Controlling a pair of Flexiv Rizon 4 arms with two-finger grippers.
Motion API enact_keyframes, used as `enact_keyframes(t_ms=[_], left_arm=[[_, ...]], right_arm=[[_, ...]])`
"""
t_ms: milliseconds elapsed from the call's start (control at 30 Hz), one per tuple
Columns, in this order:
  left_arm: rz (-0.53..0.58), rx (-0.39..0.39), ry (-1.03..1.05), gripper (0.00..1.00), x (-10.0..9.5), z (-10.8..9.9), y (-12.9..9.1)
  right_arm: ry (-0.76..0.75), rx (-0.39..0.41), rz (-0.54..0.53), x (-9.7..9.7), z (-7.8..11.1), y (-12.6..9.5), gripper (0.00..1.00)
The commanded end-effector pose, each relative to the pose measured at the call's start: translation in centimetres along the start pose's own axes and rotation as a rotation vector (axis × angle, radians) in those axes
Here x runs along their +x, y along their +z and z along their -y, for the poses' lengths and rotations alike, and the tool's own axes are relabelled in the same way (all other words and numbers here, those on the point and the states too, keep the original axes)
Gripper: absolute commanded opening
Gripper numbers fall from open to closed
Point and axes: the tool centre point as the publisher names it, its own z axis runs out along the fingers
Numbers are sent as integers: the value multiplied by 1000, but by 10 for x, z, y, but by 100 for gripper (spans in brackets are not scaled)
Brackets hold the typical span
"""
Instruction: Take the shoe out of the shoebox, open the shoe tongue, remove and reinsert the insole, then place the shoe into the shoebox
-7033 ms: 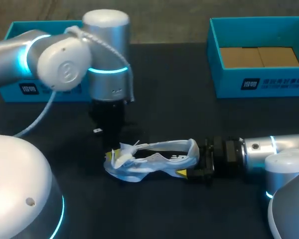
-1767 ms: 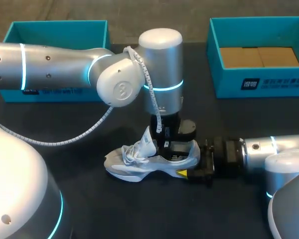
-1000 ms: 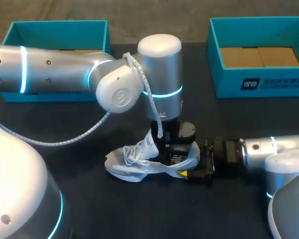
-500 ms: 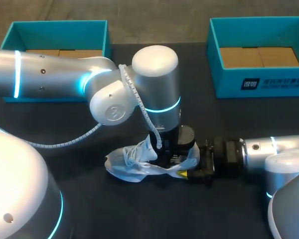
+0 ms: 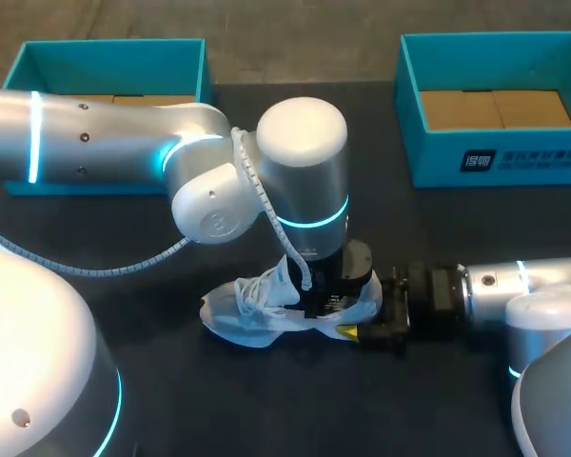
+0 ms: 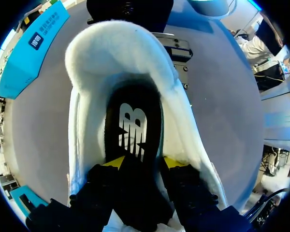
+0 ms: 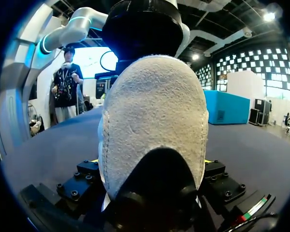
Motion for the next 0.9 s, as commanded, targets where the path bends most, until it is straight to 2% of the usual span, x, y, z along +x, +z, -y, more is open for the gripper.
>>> enact_keyframes(t_ms=[33,233,367,433,467,500,633,900], left_arm=[[44,-20,-11,46,-7,1,16],[100,-41,-19,44,-15,1,17],[114,-46,-28,38,-22,0,18],[128,-48,-34,29,-23,-1,17],[129,-48,-35,17,-23,-2,16],[129,-48,-36,1,-24,-3,16],[132,-26,-40,0,-25,-7,7],[63,102,-5,0,-15,-11,-28]], right_arm=[[-1,2,2,1,-2,1,0],[-1,2,2,1,-2,1,0],[-1,2,2,1,-2,1,0],[-1,2,2,1,-2,1,0],[-1,2,2,1,-2,1,0],[-1,2,2,1,-2,1,0],[-1,2,2,1,-2,1,0],[-1,2,2,1,-2,1,0]])
